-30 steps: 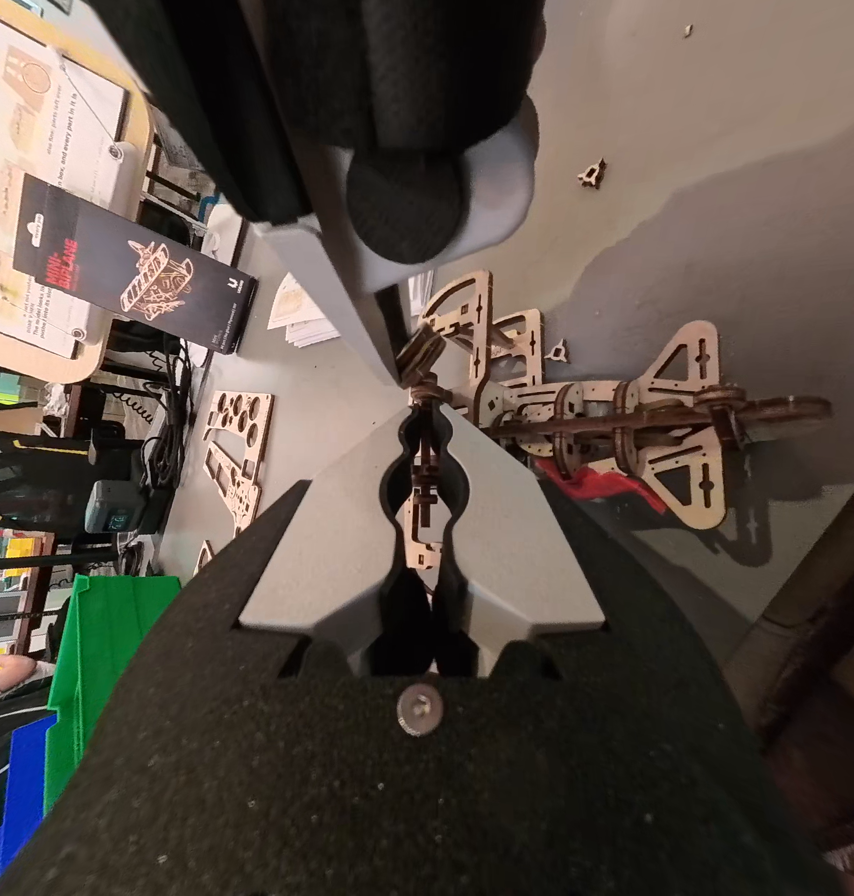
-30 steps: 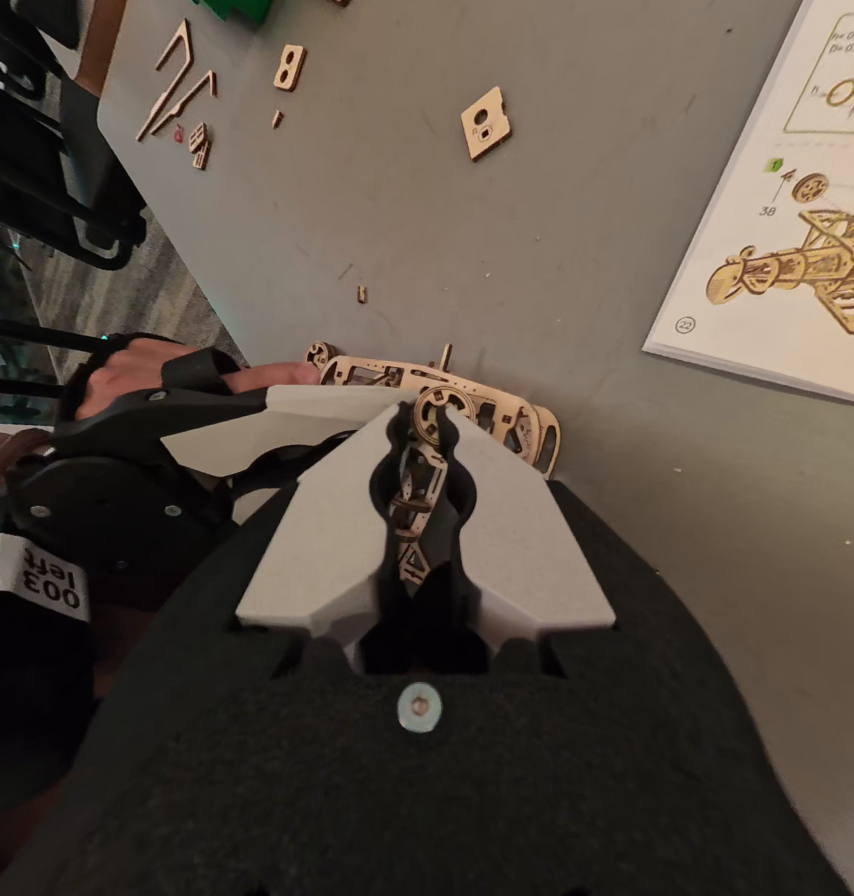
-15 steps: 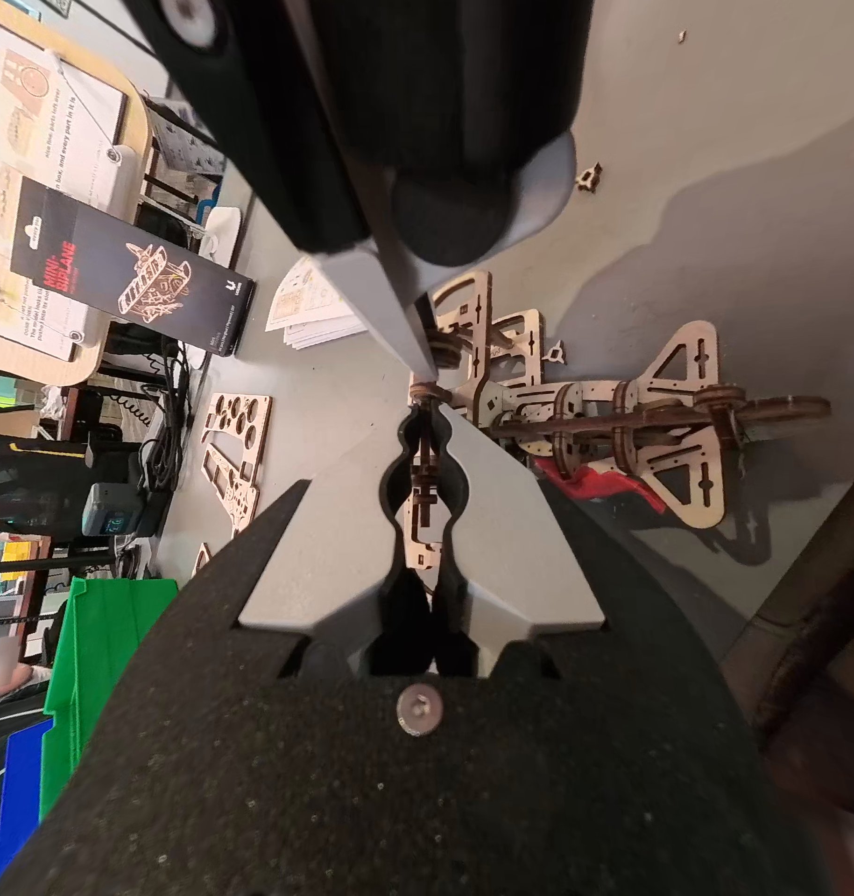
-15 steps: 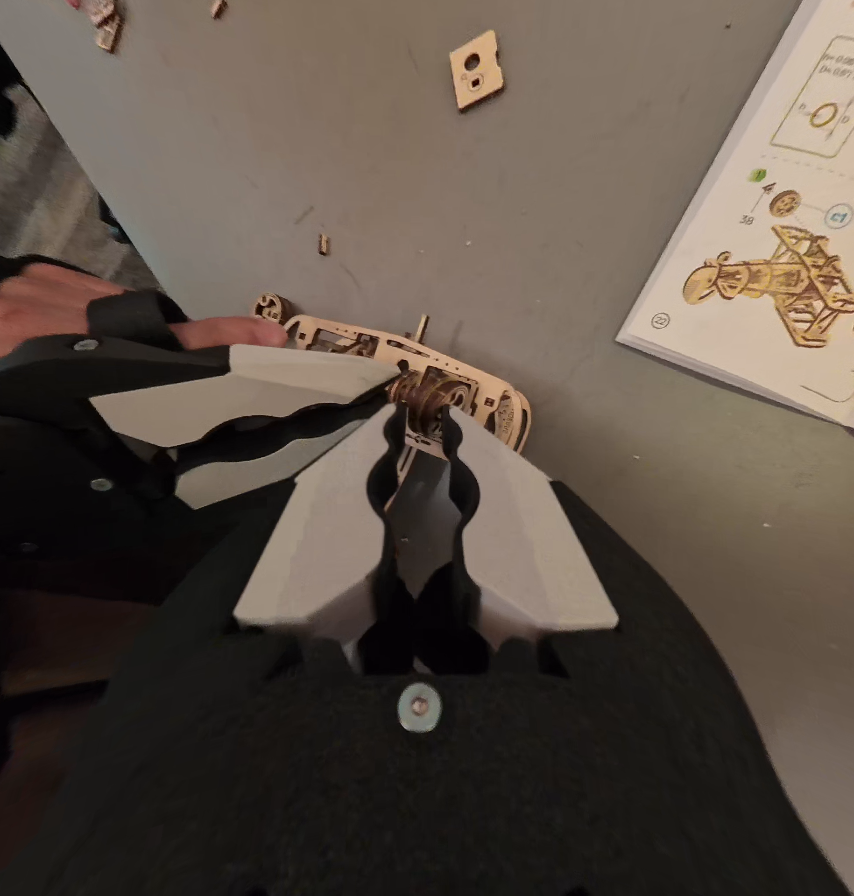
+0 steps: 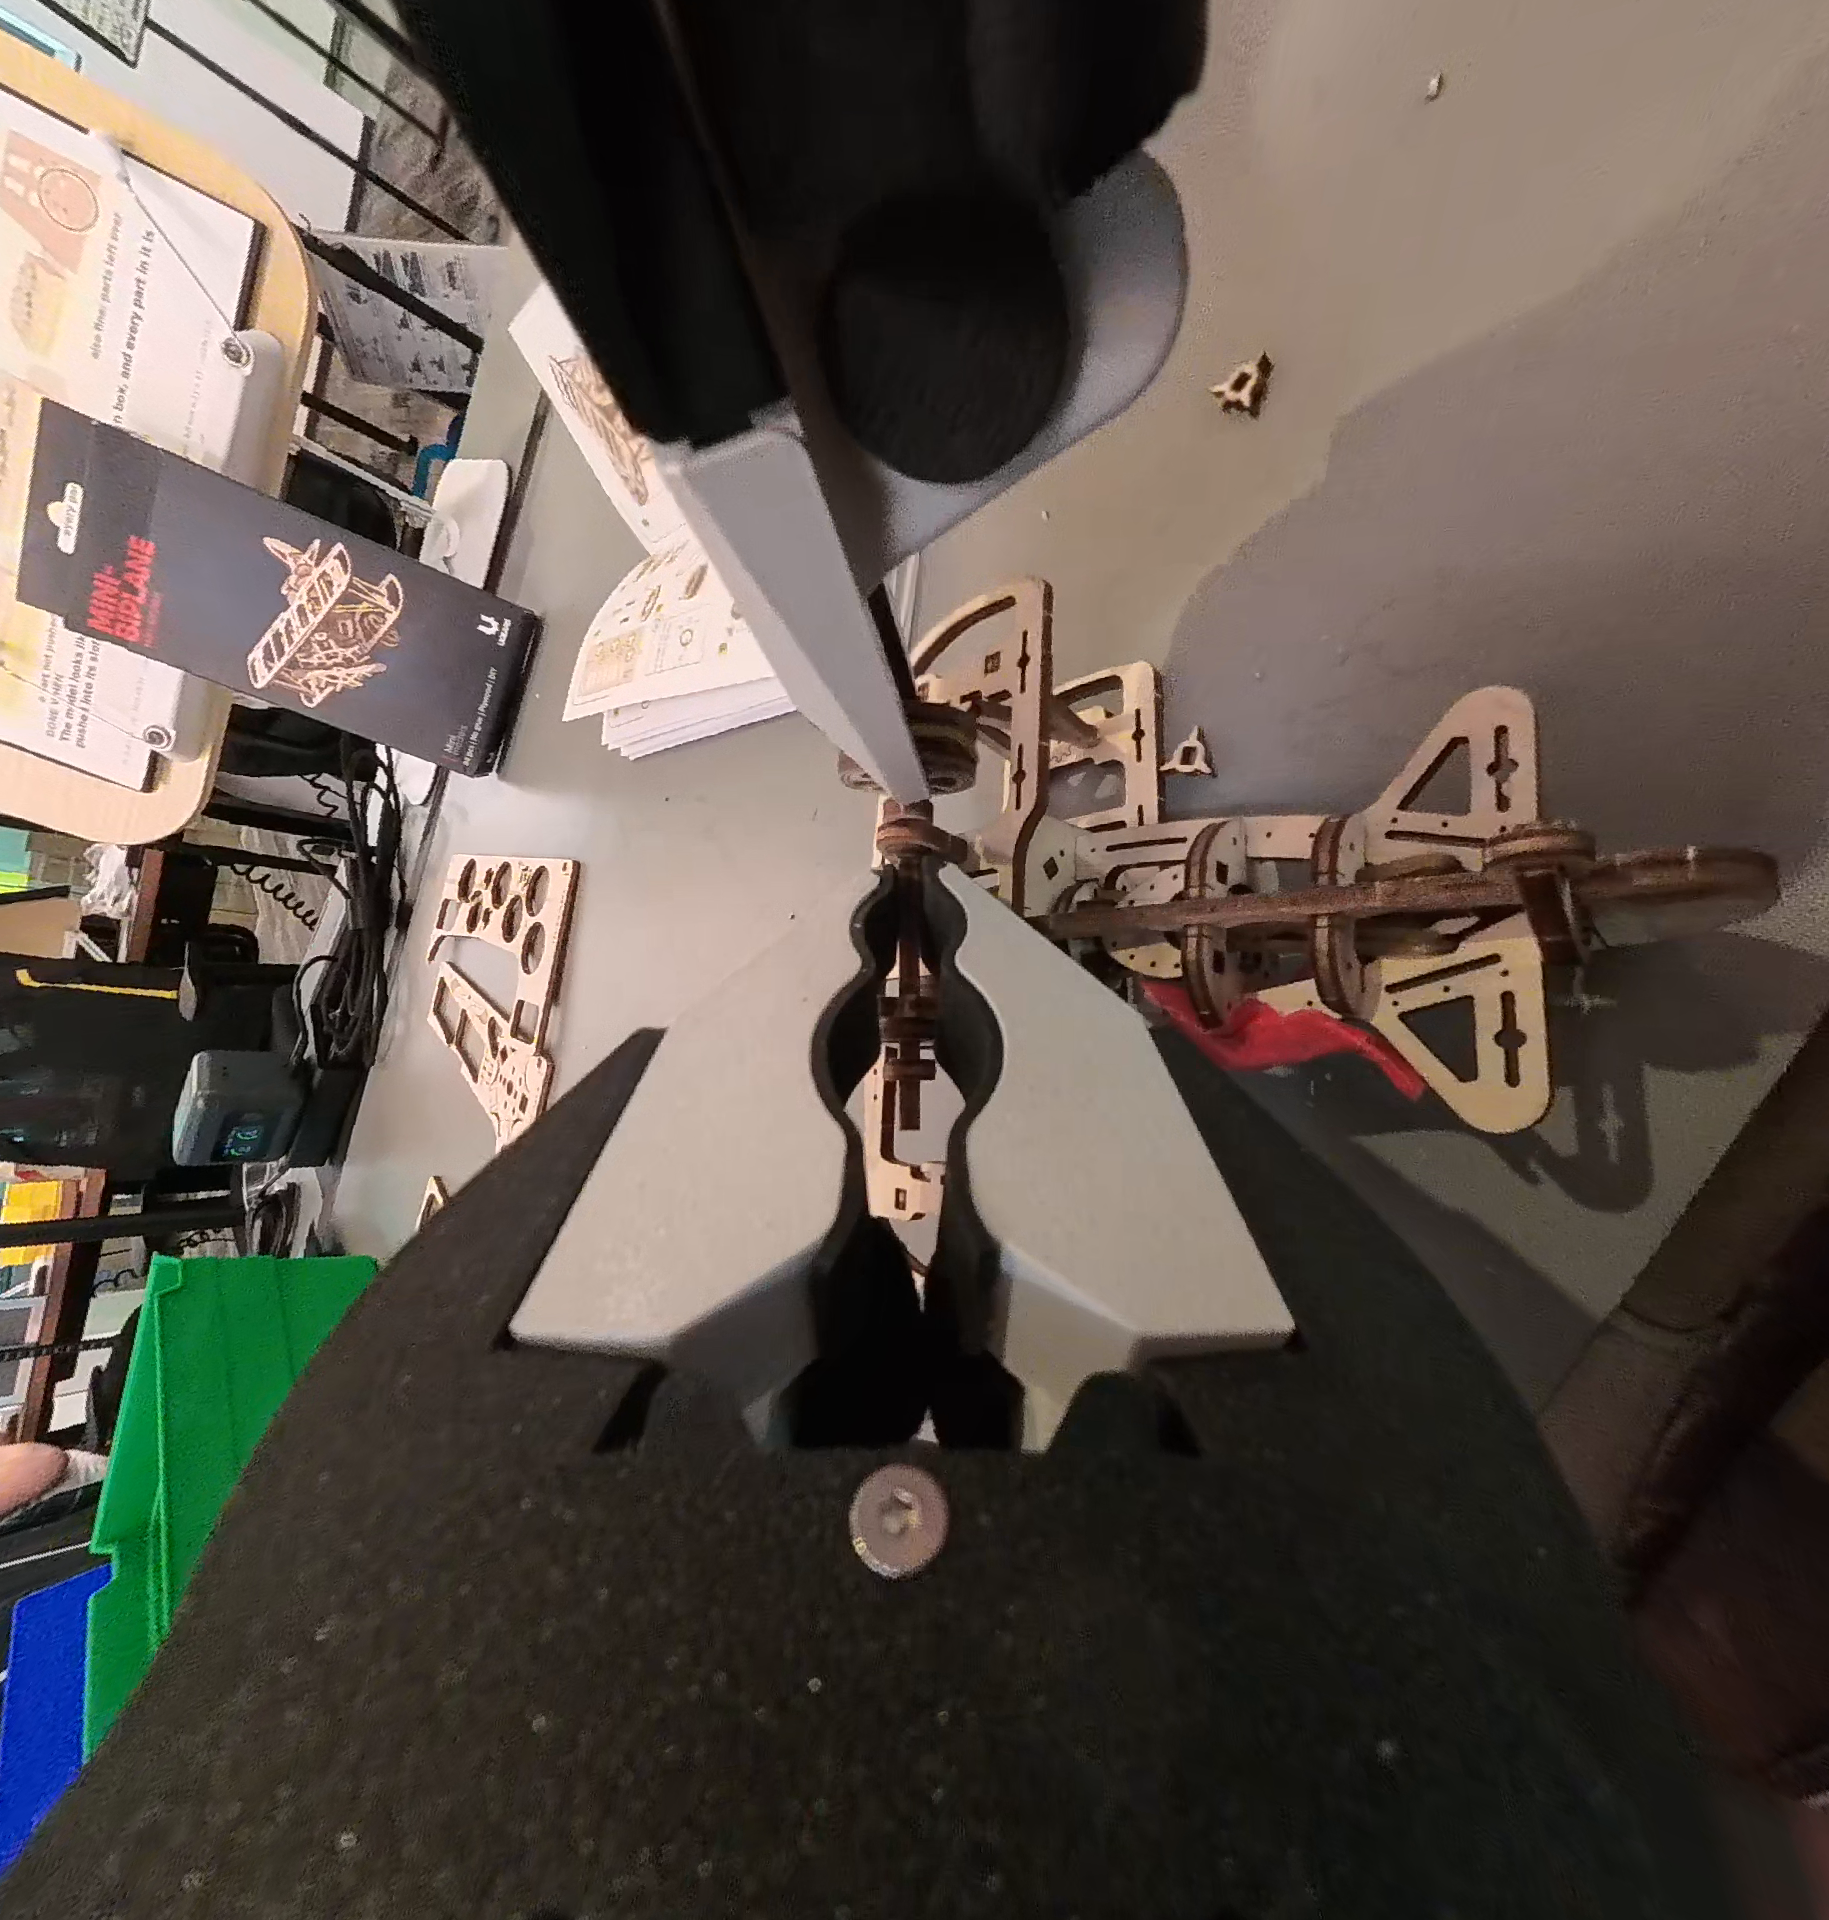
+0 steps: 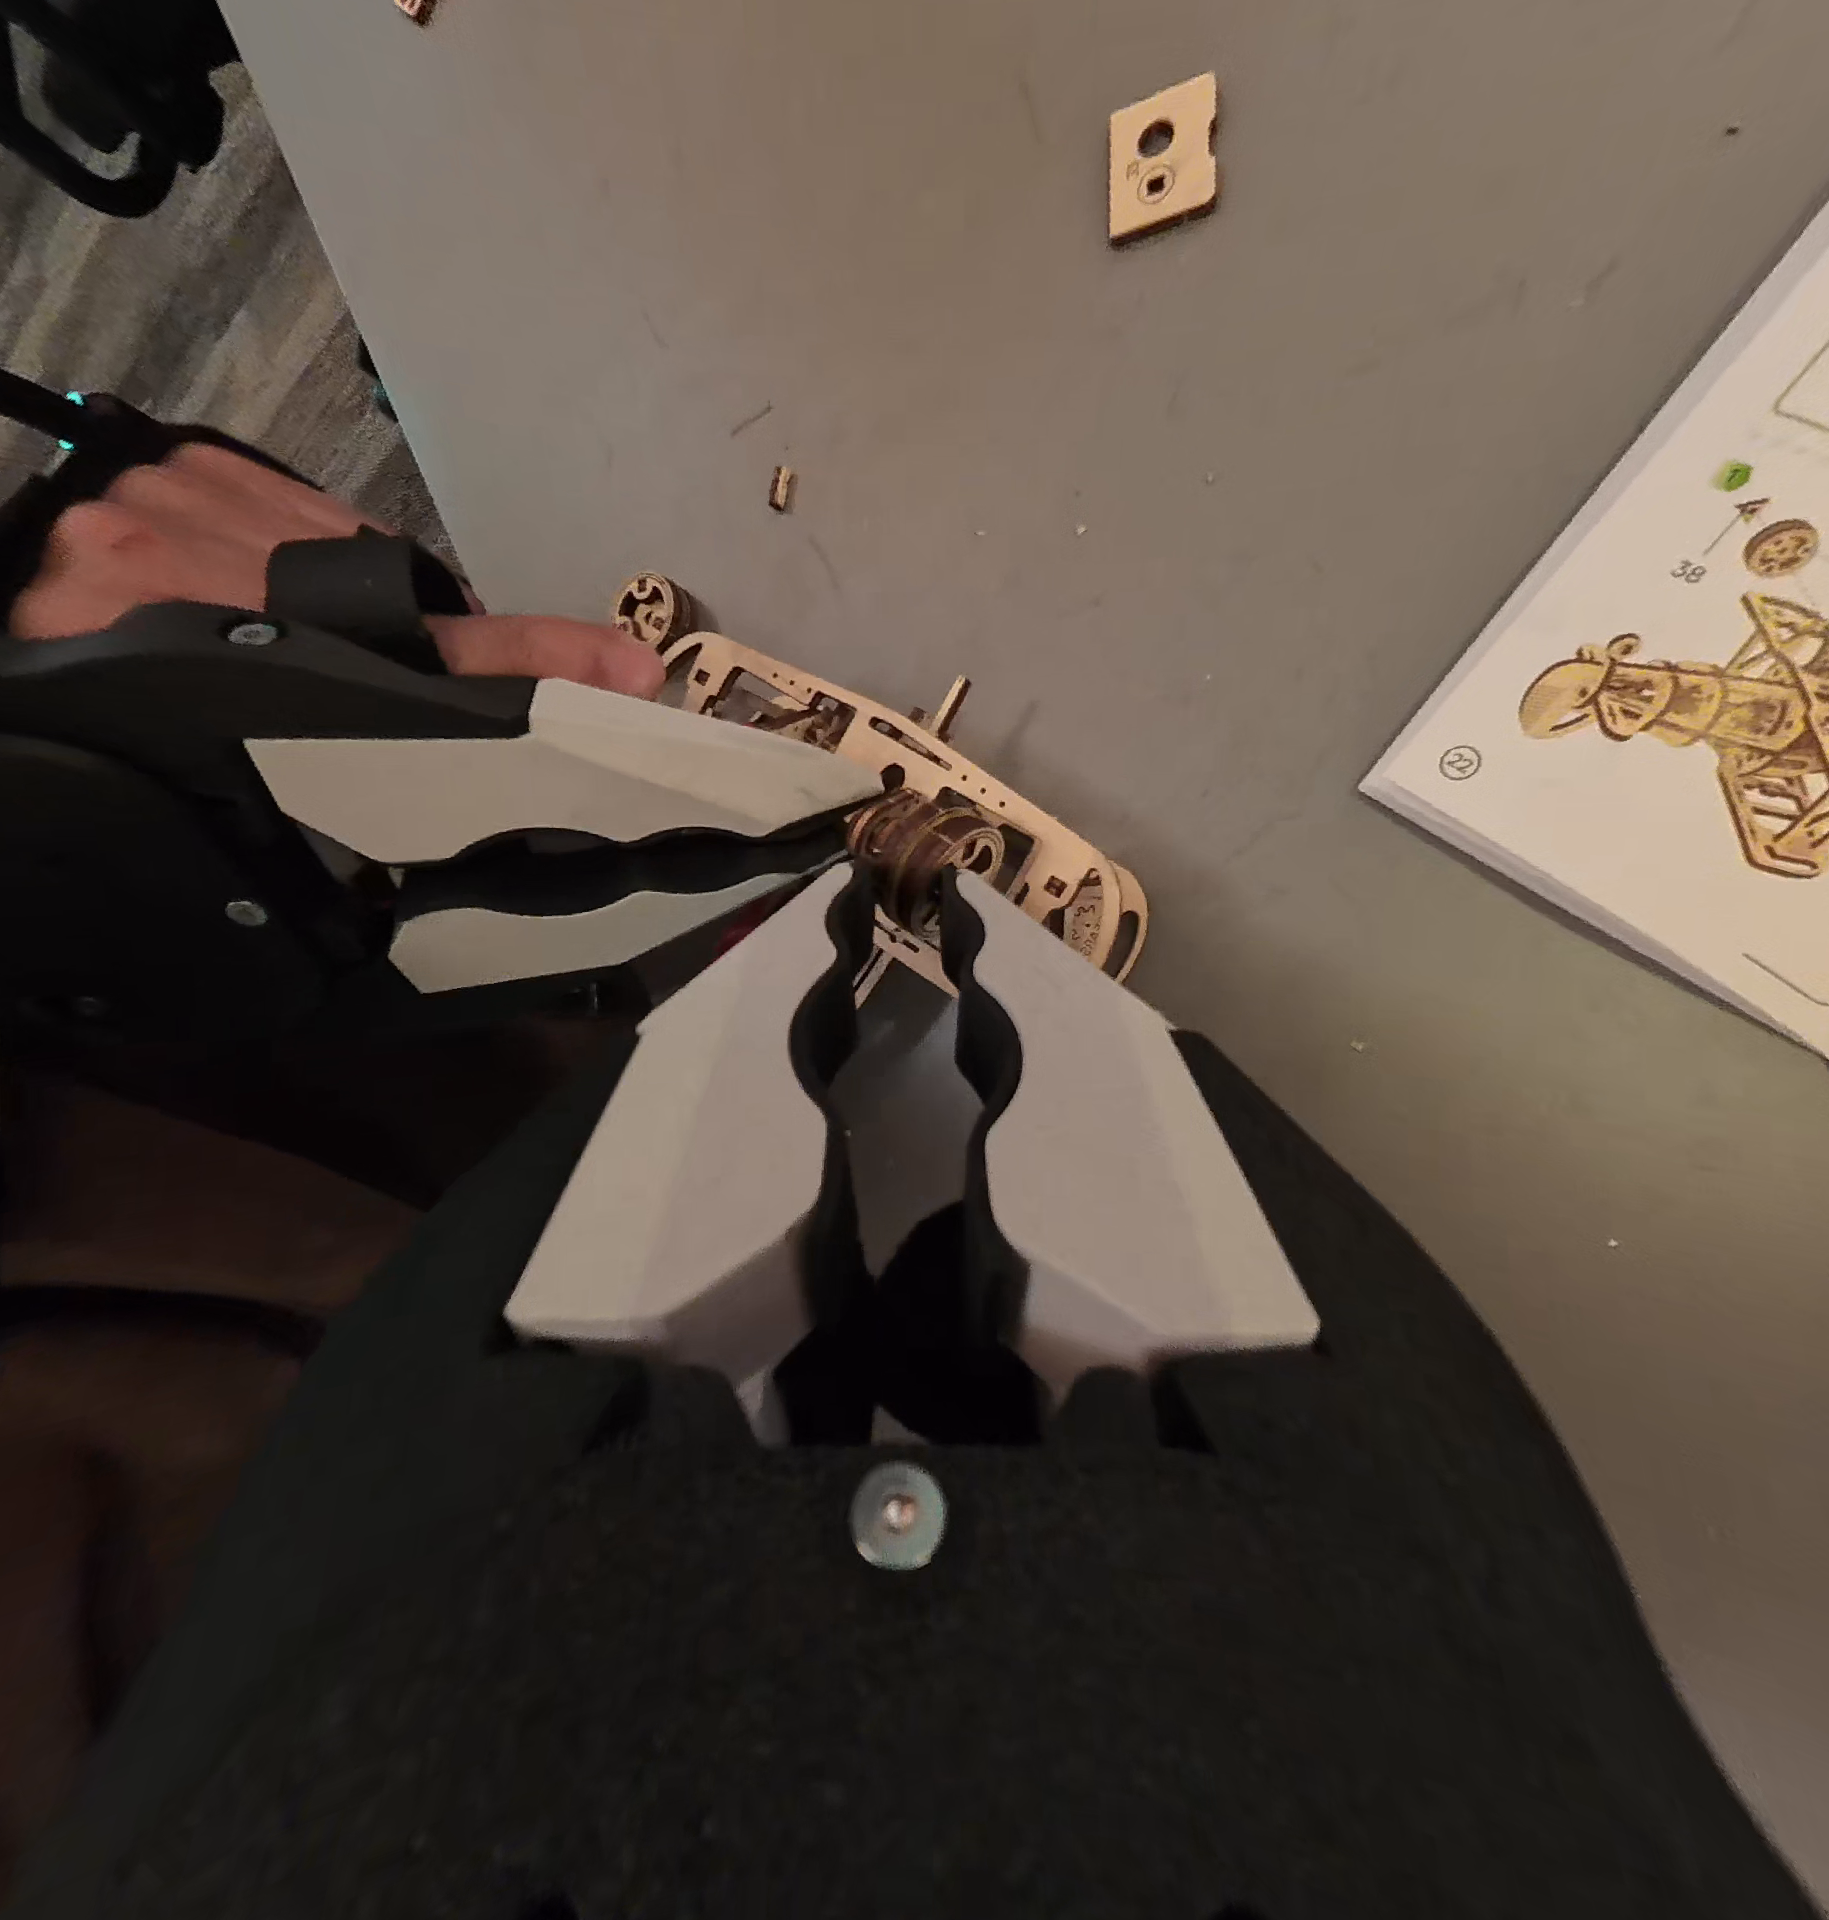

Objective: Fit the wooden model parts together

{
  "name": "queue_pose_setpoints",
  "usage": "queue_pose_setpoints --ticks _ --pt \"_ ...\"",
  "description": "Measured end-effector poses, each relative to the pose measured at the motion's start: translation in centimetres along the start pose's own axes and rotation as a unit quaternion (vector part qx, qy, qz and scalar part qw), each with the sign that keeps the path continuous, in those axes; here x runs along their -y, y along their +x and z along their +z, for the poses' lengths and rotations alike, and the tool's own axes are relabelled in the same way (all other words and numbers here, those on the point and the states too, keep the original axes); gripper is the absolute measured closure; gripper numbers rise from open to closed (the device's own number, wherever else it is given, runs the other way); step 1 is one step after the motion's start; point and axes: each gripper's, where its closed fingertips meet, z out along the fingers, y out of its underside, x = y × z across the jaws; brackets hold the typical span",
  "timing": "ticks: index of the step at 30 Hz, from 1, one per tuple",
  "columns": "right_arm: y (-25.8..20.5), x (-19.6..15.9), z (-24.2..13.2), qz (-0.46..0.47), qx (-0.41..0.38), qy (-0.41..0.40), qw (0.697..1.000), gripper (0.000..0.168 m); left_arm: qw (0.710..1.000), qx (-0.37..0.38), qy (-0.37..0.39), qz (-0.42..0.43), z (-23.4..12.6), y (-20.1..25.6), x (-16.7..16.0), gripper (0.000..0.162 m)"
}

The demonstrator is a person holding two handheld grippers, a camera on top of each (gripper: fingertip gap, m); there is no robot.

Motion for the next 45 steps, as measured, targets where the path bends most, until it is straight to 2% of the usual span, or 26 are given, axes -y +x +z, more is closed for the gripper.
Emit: queue_pose_setpoints --ticks 5,13,20,28,35,45 --pt "-0.1 0.0 0.0 -0.002 0.025 -0.015 1.0 0.157 1.0 0.0 -0.002 0.0 0.0 0.0 0.0 0.162" --pt "-0.1 -0.1 0.0 -0.014 0.024 -0.029 0.999 0.158 1.0 0.004 0.0 -0.001 0.0 -0.1 0.0 0.162" --pt "-0.1 -0.1 0.0 -0.016 0.076 -0.058 0.995 0.158 1.0 -0.003 0.006 0.0 0.0 0.0 0.0 0.162" --pt "-0.2 0.0 0.0 0.039 0.097 -0.025 0.994 0.156 1.0 -0.006 0.004 -0.013 -0.1 0.0 0.0 0.162" --pt "-0.4 -0.1 0.0 0.042 0.079 -0.005 0.996 0.153 1.0 -0.011 0.007 -0.014 -0.1 0.0 0.0 0.162" --pt "0.7 -0.5 0.2 0.055 -0.038 -0.031 0.997 0.157 1.0 -0.01 0.006 -0.015 -0.1 0.0 0.0 0.162"
